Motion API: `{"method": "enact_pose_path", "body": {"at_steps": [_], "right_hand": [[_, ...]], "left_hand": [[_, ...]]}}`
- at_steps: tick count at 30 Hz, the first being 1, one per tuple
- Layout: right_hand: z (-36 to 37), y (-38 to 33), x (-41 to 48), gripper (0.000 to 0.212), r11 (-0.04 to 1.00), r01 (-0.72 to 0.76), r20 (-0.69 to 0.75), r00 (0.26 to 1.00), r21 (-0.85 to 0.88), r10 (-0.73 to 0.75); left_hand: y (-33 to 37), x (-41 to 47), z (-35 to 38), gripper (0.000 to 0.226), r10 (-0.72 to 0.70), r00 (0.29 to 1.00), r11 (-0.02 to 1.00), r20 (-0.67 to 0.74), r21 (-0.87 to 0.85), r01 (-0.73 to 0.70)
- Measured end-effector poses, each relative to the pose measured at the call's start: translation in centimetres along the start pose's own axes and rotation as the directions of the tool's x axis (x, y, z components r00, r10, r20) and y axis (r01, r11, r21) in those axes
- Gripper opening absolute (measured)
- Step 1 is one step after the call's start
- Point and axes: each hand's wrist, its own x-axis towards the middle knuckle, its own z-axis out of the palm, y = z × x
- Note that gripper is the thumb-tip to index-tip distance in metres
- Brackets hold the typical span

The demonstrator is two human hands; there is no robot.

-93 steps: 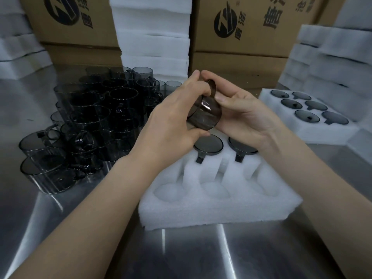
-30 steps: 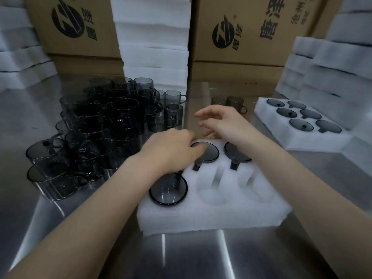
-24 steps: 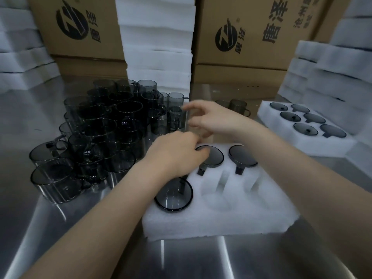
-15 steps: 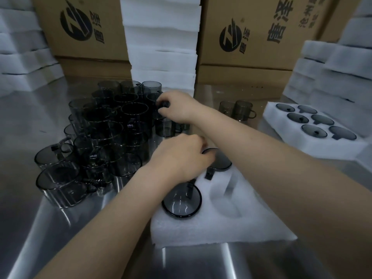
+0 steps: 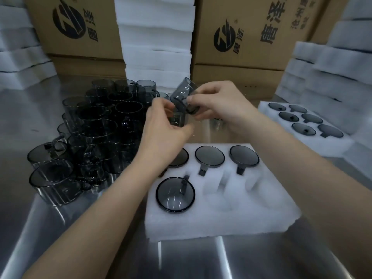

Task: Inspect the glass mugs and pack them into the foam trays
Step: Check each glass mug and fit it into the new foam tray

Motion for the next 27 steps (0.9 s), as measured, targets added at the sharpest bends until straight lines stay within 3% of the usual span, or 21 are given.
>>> {"method": "enact_pose_path", "body": {"at_steps": [3,5,8,11,16,19,27], "right_hand": [[-0.3,0.1,-1.9,0.041,0.995,-0.043,0.084,0.996,0.085,0.036],[-0.3,0.5,-2.6,0.055,0.995,-0.049,0.131,0.991,0.086,0.038],[-0.5,1.0,-3.0,0.048,0.973,-0.069,0.174,0.984,0.221,0.031],[-0.9,1.6,-3.3,0.039,0.938,-0.071,0.182,0.983,0.338,0.009],[-1.0,2.2,-3.7,0.046,0.953,-0.003,0.143,0.989,0.303,-0.042],[-0.5,2.2,-3.8,0.044,0.967,0.032,0.082,0.995,0.254,-0.054],[0.1,2.2,-3.8,0.035,0.962,0.054,-0.107,0.994,0.266,-0.026]], "left_hand": [[0.2,0.0,-0.8,0.077,0.007,0.987,0.972,0.161,-0.231,0.031],[0.2,0.2,-1.0,0.084,0.052,0.969,0.963,0.241,-0.268,0.014],[0.4,0.5,-1.3,0.076,0.098,0.956,0.965,0.275,-0.261,-0.023],[0.2,0.6,-1.4,0.088,0.098,0.932,0.963,0.349,-0.268,-0.001],[-0.2,0.9,-1.2,0.085,0.121,0.918,0.946,0.378,-0.324,0.009],[-0.5,1.0,-1.3,0.071,0.126,0.929,0.931,0.347,-0.364,0.009],[-0.6,0.8,-1.0,0.063,0.169,0.926,0.919,0.338,-0.394,-0.024]]}}
